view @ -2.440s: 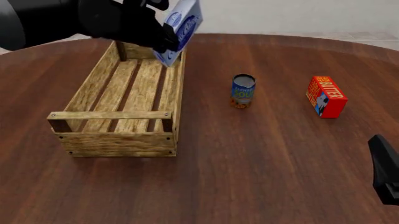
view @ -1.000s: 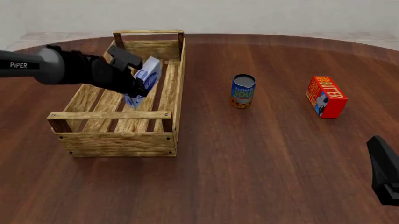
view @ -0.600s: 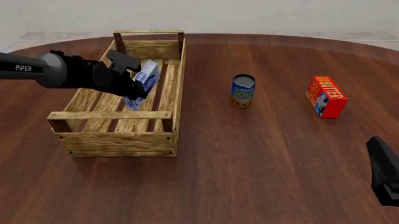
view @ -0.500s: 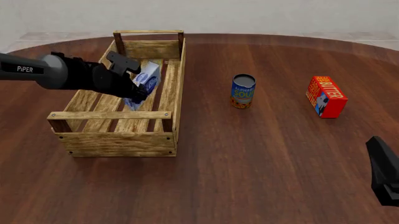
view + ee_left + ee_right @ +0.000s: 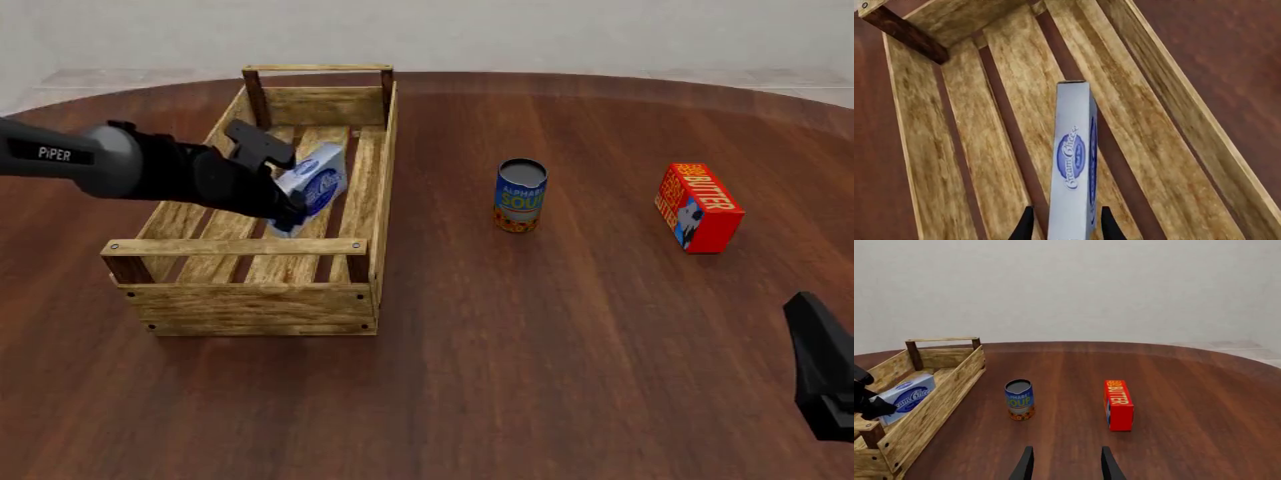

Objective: Pick up the cream cheese and put it in the tray.

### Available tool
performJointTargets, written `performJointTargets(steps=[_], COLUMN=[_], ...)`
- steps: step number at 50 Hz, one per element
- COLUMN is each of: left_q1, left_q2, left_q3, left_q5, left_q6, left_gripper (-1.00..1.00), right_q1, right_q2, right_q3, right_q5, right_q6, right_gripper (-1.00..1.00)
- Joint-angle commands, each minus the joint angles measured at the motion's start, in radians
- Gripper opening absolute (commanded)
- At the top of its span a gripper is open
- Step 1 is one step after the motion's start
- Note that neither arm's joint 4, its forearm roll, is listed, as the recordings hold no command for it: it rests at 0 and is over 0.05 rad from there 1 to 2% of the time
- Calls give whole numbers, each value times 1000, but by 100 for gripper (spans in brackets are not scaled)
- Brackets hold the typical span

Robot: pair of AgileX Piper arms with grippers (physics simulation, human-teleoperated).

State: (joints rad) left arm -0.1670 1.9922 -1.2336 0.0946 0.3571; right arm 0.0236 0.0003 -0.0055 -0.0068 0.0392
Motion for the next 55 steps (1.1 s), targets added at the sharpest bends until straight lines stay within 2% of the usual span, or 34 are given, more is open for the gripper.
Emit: performJointTargets(steps=[1,21,34,36,38,49,55], left_q1=[13,-62,-88,-74,-78,-73,-73], left_q2=[-15,-186,-348,-374,-394,-513,-615], left_q3=[3,92,270,324,341,512,557], left_q5=[0,24,-65,-112,-118,-216,-215], left_q6=[4,-15,-20,17,-5,22,-43], left_gripper=[100,100,100,100,100,100,100], right_q1=[2,2,1,1,2,1,1], right_q2=[0,0,0,0,0,0,0], right_q3=[2,1,4,4,4,3,1], right_q5=[-1,-6,-8,-8,-7,-5,-3], right_q6=[-1,0,-1,-1,-3,-4,-5], right_gripper=[100,100,100,100,100,100,100])
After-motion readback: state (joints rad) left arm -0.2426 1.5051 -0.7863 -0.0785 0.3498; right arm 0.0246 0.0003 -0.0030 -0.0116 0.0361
